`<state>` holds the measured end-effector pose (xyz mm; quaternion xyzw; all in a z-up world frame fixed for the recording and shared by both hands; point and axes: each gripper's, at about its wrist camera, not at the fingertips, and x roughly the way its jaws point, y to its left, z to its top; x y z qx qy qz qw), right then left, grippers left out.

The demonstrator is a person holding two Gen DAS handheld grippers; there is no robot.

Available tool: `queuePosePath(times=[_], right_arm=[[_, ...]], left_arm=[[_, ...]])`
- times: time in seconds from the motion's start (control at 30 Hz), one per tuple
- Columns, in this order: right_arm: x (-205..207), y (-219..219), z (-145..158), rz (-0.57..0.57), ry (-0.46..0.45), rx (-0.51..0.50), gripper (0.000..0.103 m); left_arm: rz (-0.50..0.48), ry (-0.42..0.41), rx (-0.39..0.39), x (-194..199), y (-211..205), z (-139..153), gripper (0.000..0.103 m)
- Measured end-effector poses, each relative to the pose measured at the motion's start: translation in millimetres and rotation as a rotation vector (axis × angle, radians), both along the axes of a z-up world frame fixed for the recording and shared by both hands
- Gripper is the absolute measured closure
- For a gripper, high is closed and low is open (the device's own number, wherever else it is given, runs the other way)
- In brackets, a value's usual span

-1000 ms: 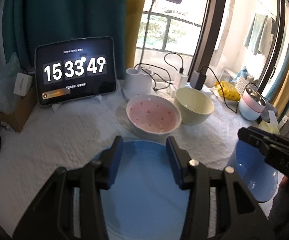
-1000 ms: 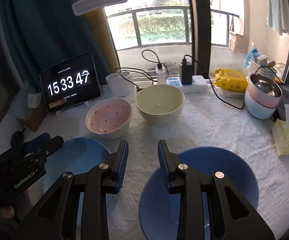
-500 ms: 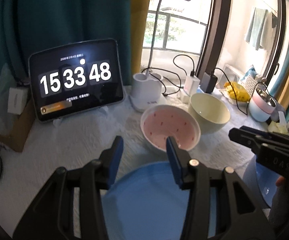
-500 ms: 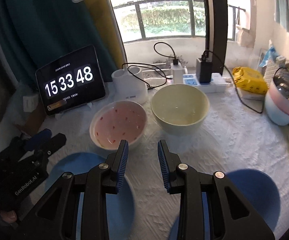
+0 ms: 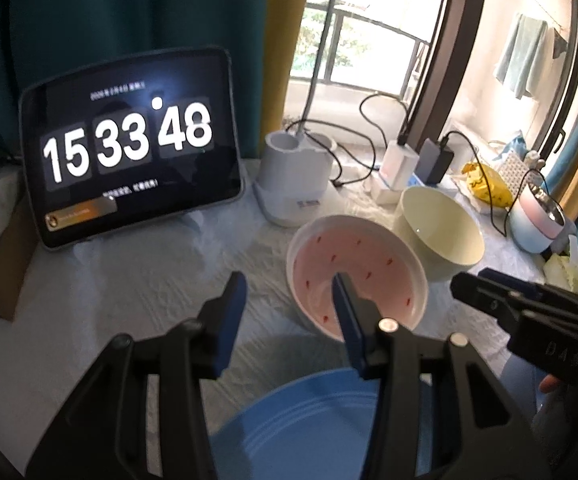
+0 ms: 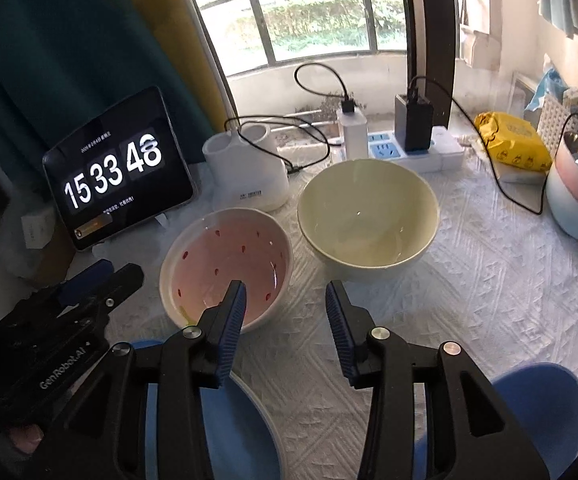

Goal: Organize plates and bowls

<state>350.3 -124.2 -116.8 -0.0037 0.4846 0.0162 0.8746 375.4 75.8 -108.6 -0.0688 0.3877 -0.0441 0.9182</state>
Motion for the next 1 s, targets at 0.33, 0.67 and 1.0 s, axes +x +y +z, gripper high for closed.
queuePosePath(times=[0.33, 0.67, 1.0], right_arm=[[21, 7, -29, -0.052, 0.094, 0.021, 0.060], [37, 4, -55, -0.136, 0.181, 0.039, 0.060], [43, 7, -69, -0.135, 0.200, 0.068, 0.079]], left_arm=[[-0.008, 0.083, -0.013, 22, -3, -25, 0.057], [-0.002, 0.149, -0.028, 37, -3, -42, 0.057], [-0.045, 0.193, -0.053, 45, -8, -54, 0.058]])
